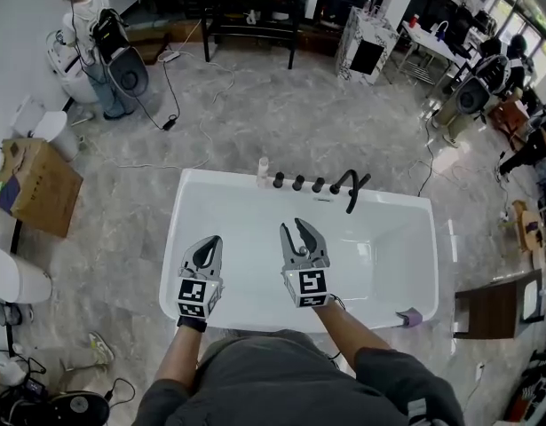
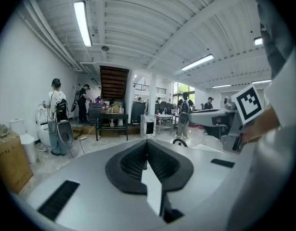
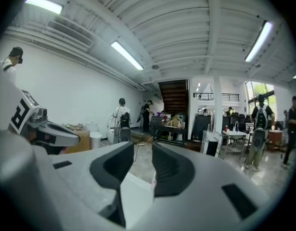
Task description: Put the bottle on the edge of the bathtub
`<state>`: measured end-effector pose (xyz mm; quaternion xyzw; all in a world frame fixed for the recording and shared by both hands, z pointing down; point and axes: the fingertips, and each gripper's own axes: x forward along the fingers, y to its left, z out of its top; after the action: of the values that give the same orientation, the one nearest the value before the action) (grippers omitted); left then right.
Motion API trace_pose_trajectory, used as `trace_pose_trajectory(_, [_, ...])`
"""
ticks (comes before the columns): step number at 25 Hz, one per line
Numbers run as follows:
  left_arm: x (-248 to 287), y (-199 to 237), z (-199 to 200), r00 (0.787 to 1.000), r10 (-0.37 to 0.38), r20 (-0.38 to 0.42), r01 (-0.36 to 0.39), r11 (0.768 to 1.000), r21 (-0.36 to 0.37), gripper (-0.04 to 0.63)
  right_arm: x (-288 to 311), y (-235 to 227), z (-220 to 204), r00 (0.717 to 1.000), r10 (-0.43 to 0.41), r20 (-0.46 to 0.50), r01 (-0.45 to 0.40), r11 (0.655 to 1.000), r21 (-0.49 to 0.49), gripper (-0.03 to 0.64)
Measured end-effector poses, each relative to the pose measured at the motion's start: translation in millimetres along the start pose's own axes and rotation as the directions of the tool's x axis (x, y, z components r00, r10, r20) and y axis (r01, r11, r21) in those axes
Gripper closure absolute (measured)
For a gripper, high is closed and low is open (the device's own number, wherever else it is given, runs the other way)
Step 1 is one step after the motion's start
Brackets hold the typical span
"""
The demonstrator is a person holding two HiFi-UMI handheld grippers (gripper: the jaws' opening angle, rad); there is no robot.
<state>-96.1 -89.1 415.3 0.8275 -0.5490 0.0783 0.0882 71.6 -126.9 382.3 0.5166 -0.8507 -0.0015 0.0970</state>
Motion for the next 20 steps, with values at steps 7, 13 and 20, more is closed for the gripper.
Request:
trace_pose_trajectory(7, [-3.8, -4.7, 12.0, 0.999, -0.016, 0.028, 0.016, 1.000, 0.015, 0.597, -29.4, 3.7, 1.9, 1.000, -0.016, 0.001, 0.016, 1.000, 0.000, 0.530])
trace_pose_trajectory(13, [-8.0, -13.9, 12.2, 0.999, -0.033, 0.038, 0.032, 0.999, 0.022, 0.597, -52.9, 9.0, -1.7, 0.999, -0.032, 0.007, 0.032, 0.999, 0.009, 0.561])
trace_pose_trajectory(20, [-15.0, -19.5, 15.5, 0.998, -0.043, 0.042, 0.042, 0.999, 0.028, 0.597, -74.0, 11.3, -2.9, 0.999, -0.051, 0.006, 0.050, 0.999, 0.021, 0.614])
